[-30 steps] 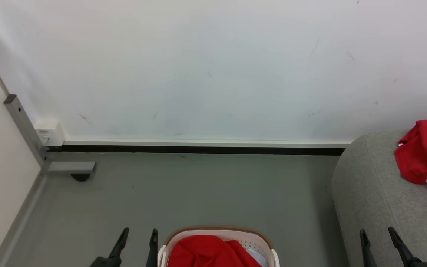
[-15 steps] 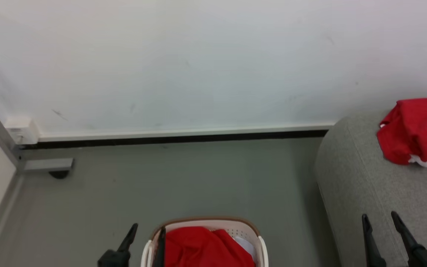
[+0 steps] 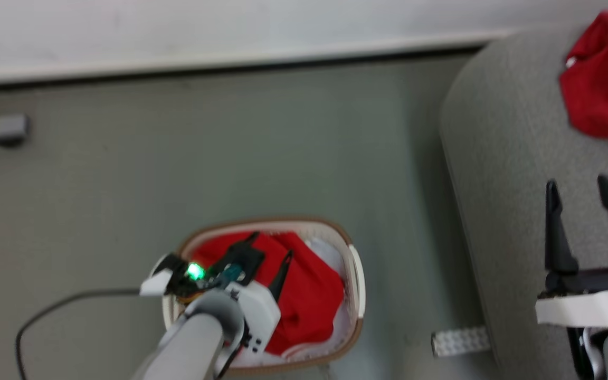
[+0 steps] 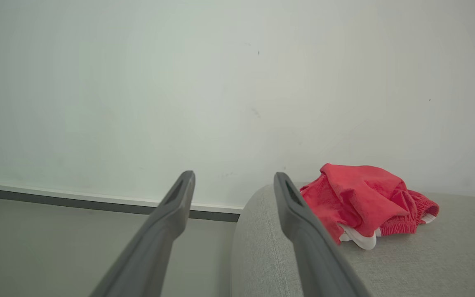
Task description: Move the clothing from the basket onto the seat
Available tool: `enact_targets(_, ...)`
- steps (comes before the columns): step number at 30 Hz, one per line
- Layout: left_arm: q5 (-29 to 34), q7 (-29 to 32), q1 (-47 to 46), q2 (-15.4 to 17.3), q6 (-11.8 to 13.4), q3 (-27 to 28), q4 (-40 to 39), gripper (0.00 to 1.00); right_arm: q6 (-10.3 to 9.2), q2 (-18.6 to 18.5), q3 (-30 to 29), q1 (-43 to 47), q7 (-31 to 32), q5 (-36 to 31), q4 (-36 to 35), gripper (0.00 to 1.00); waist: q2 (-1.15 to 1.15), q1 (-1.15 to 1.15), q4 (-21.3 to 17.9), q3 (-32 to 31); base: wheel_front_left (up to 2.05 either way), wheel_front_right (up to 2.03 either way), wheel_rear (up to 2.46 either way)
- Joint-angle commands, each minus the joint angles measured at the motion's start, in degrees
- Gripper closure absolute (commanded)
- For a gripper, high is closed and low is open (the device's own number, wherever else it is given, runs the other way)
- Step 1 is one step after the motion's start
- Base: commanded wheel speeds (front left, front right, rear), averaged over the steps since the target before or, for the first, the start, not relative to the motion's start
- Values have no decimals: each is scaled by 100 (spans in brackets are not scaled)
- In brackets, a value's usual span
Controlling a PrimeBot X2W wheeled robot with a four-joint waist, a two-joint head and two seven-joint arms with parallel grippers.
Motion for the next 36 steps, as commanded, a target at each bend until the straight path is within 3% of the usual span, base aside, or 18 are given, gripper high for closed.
enact_targets(1,239,100,-450,23,-112,-178,289,0,-14,2,-65,-278,4,42,-177,0,0,-2,-290,1208,0,0,0)
enact_targets(4,306,245,-822,-67,-284,-377,735,0,-14,6,-85,-504,5,79,-394,0,0,-2,-370,1730,0,0,0)
enact_targets(9,253,296,-1242,-149,-362,-454,1256,0,-14,8,-67,-683,4,136,-651,0,0,-2,-461,2308,0,0,0)
enact_targets(14,186,298,-1715,-187,-271,-401,1822,0,-14,8,9,-791,5,174,-982,0,0,-2,-597,2949,0,0,0)
enact_targets(21,196,477,-2237,-86,40,-308,2645,0,-14,10,49,-647,4,221,-1135,0,0,-2,-839,3476,0,0,0)
enact_targets(25,164,376,-2385,-56,-38,-342,3013,0,-14,9,112,-590,4,277,-1174,0,0,-2,-989,3587,0,0,0)
enact_targets(26,151,324,-2414,-58,-51,-351,3076,53,-14,9,112,-569,4,278,-1179,0,0,-2,-1014,3595,7,7,7)
enact_targets(27,142,274,-2440,-64,-89,-368,3143,100,-14,9,117,-553,4,266,-1189,0,0,-2,-1021,3597,11,11,11)
enact_targets(36,-190,-550,-2437,-137,-148,-181,3410,100,-14,8,114,-602,5,332,-1100,0,0,-2,-856,3220,2,2,2)
